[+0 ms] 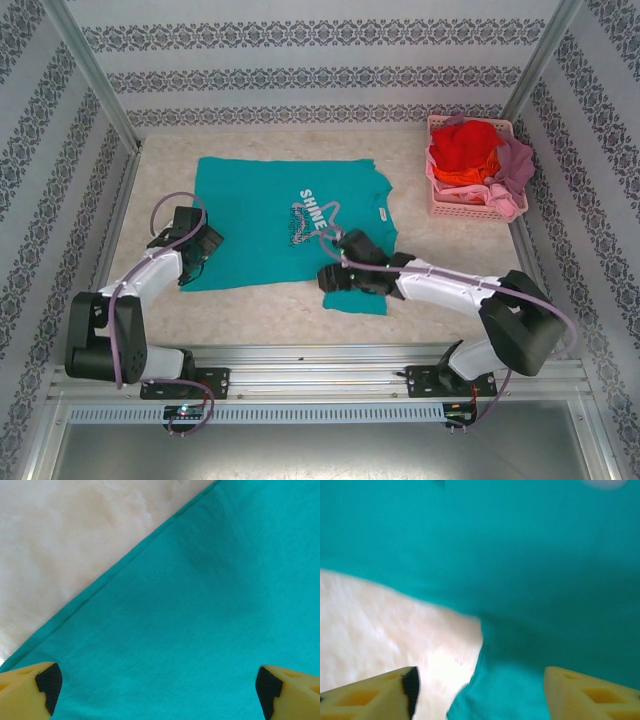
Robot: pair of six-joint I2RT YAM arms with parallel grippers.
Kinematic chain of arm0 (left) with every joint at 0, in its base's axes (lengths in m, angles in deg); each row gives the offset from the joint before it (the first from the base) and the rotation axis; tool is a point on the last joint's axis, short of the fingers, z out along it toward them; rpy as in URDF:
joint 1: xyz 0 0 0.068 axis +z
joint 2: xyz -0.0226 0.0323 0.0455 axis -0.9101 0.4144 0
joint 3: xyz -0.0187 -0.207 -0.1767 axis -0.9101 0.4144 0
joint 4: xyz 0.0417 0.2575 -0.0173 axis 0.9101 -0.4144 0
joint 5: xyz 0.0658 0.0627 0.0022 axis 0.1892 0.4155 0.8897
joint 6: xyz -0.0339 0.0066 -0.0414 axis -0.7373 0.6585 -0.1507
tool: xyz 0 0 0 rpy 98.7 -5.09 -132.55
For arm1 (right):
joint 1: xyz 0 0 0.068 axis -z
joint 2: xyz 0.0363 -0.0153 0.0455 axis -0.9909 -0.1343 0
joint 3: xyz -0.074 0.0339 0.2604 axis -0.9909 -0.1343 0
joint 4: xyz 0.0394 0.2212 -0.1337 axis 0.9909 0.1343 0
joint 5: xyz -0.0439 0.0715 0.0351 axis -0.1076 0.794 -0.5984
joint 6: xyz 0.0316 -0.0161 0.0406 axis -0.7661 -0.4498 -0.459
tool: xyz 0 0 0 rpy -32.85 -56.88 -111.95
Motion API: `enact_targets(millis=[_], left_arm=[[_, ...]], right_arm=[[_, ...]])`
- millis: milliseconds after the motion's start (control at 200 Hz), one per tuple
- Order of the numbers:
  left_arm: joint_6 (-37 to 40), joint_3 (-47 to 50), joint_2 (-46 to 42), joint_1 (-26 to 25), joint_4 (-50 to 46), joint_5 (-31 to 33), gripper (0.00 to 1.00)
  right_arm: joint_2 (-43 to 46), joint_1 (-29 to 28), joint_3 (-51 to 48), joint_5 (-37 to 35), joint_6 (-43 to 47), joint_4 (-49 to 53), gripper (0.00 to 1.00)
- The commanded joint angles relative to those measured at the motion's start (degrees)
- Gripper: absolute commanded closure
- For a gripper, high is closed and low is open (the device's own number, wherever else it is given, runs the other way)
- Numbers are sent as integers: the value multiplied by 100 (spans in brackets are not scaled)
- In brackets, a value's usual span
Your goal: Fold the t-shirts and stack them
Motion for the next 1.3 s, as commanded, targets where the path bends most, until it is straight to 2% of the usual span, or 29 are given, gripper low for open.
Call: enact_targets(millis=[0,135,320,555,854,994,1109,1294], left_arm=[[247,-476,402,-120,430,-120,0],[516,-1264,1197,-125,443,-133,0],[635,-2259,2252,-104,359,-298,0],[473,-2970,3277,-29,217,-725,0],[471,-3570,4031,158,-82,-1019,0],[527,-3602,3892,169,-76,-1042,0],[552,-3396,3407,169,6,-918,0],[508,-2535,2017,176,-25,-269,0]], right_arm=[[-106,628,468,-155,330,-222,28],[-763,1567,1030,-305,203,-429,28],[-2035,2404,2155,-49,117,-378,42],[-3308,2763,3278,346,-186,-152,46],[-4079,2919,3959,493,-444,-66,45],[-3973,2928,4118,571,-247,-98,43],[-3570,2916,4082,636,50,-146,39],[-2314,2747,3016,349,577,-504,34]])
